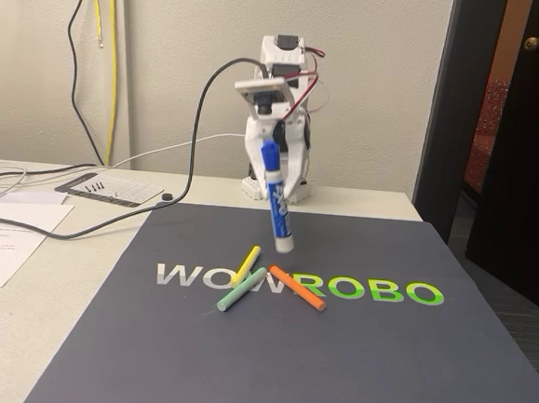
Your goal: Pick up the blue marker.
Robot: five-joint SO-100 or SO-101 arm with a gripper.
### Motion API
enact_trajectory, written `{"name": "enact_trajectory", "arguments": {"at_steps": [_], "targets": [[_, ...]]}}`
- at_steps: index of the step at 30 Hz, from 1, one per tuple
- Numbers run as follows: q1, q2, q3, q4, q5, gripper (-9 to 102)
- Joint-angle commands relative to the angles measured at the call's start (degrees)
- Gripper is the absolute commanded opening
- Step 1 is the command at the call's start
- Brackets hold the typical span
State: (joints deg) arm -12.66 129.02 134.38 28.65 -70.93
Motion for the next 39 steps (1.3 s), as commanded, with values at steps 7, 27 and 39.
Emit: {"name": "enact_trajectory", "arguments": {"at_steps": [7,27,39], "targets": [[-0.9,12.3,-7.6,15.0,19.9,0],[-0.9,24.3,-10.5,33.7,61.8,0],[0.4,28.5,-6.8,41.7,71.5,0]]}}
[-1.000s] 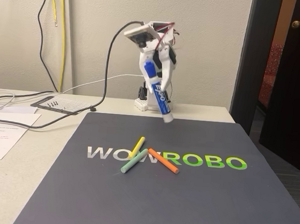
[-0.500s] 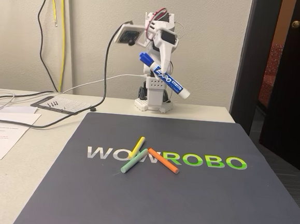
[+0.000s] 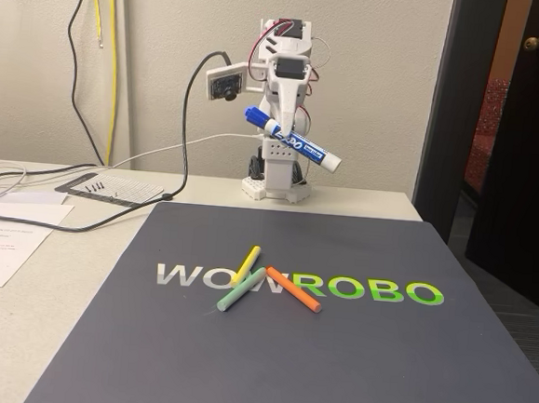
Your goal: Pick up the blue marker.
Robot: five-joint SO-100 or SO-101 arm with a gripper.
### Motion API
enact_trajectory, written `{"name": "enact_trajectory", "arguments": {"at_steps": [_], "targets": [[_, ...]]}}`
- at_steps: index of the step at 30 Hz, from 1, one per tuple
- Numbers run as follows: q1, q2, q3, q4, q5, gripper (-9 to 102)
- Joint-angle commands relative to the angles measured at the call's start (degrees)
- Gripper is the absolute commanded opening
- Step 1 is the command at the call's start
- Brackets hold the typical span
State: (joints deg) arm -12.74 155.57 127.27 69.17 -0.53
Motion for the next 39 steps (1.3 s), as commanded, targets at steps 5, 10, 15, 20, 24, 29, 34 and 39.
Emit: {"name": "enact_trajectory", "arguments": {"at_steps": [5,10,15,20,24,29,34,39], "targets": [[0.3,6.7,5.3,3.5,5.7,0],[-0.6,14.5,14.4,1.8,8.2,0],[-1.3,19.5,20.5,0.9,10.0,0],[-1.7,25.4,26.4,-0.5,11.0,0],[-1.7,30.6,31.1,-1.8,11.6,0],[-1.6,36.4,35.2,-3.0,12.2,0],[-0.2,36.4,35.3,-4.7,11.6,0],[1.8,36.3,34.8,-7.6,11.9,0]]}}
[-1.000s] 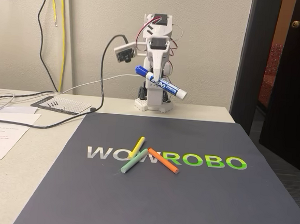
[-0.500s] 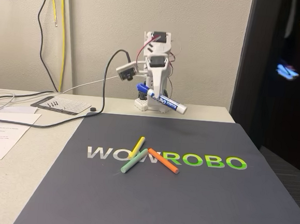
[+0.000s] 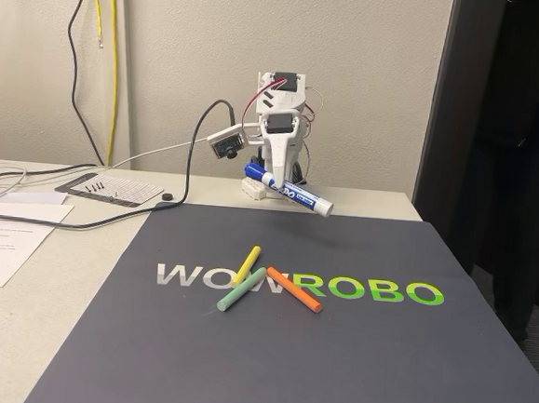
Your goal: Pick up the blue marker.
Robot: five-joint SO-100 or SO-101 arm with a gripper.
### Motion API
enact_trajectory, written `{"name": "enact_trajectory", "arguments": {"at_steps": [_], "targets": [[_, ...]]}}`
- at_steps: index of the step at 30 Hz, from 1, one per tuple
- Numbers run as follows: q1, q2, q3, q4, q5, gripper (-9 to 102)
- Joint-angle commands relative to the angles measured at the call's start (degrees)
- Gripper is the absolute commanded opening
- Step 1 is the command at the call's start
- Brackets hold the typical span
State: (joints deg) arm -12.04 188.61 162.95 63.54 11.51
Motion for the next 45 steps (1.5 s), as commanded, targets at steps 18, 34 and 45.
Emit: {"name": "enact_trajectory", "arguments": {"at_steps": [18,34,45], "targets": [[4.8,3.3,0.8,-6.5,-3.5,0],[4.7,3.3,0.8,-6.3,-3.3,0],[4.7,3.3,0.9,-6.4,-3.5,0]]}}
